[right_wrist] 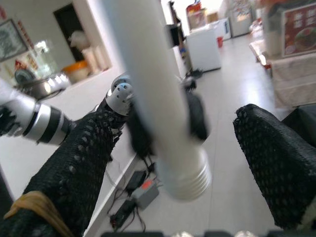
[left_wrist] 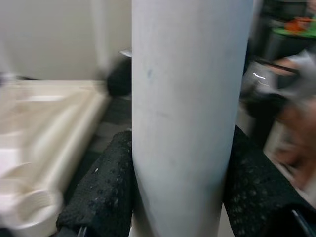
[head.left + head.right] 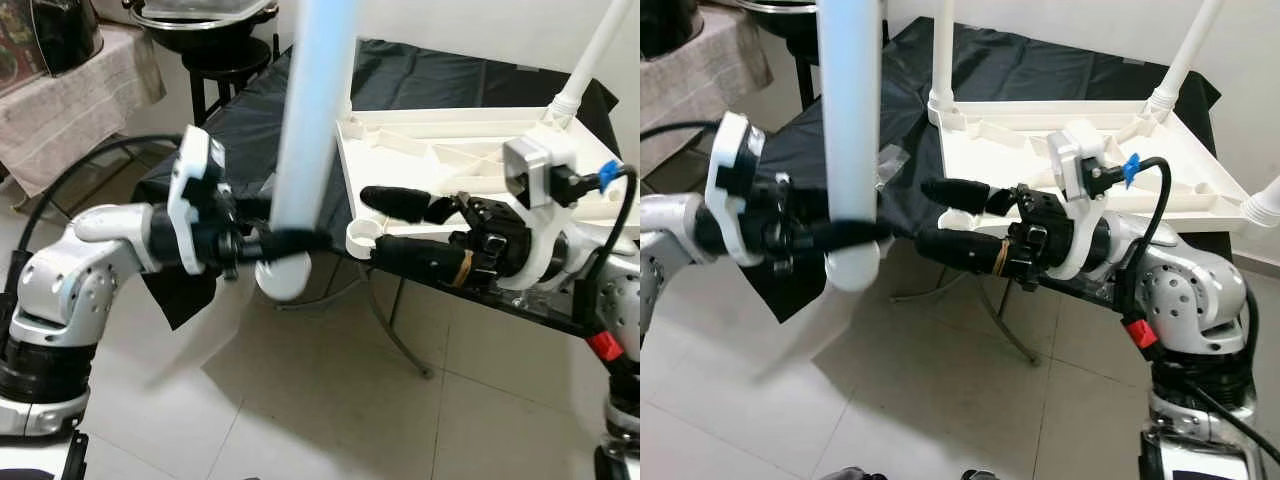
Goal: Building children table
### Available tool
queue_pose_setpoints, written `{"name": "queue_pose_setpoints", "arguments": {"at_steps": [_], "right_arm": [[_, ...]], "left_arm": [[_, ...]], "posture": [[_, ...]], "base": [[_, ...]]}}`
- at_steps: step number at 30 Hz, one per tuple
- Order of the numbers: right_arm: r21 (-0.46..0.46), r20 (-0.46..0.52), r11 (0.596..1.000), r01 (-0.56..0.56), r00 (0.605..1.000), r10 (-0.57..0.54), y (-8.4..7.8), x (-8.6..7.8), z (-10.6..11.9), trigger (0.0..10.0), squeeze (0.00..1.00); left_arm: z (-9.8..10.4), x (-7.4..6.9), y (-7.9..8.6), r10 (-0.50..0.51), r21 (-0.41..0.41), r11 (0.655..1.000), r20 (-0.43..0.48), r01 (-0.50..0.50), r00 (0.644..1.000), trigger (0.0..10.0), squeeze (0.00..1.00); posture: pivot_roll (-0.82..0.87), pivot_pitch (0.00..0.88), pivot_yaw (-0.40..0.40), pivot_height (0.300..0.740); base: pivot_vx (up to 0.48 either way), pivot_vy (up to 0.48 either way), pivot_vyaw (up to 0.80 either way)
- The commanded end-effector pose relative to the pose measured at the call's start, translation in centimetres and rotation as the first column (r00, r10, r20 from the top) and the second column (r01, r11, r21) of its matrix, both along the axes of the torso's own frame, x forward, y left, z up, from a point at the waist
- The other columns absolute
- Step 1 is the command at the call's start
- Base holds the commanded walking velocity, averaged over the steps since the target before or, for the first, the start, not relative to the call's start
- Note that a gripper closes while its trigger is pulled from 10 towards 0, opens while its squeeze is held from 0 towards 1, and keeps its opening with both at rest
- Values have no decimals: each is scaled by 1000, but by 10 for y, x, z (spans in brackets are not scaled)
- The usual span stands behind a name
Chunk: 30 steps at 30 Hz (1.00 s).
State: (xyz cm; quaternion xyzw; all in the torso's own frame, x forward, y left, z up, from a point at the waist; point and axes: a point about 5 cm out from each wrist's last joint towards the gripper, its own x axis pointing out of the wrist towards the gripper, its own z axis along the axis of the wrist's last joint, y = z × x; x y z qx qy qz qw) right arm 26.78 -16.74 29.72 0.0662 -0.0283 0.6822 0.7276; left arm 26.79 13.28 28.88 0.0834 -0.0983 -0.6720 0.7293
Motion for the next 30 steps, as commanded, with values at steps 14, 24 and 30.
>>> {"name": "queue_pose_setpoints", "arguments": {"at_steps": [14, 24, 30], "right_arm": [[-97, 71, 971, -216, 972, 223, 36, -4, 14, 10000, 0], [-137, 77, 965, -222, 969, 234, 62, 6, 2, 10000, 0], [-163, 69, 963, -213, 972, 226, 65, 7, -3, 10000, 0]], "left_arm": [[-7, -25, -23, -124, 53, 990, -75, 128, 990, 10000, 0], [-8, -27, -26, -112, 69, 991, -76, 117, 991, 10000, 0], [-7, -27, -27, -101, 74, 992, -71, 106, 992, 10000, 0]], "posture": [[-4, 150, -53, 740], [1, 151, -53, 740], [-2, 149, -55, 740]], "base": [[0, 0, 0], [0, 0, 0], [0, 0, 0]]}}
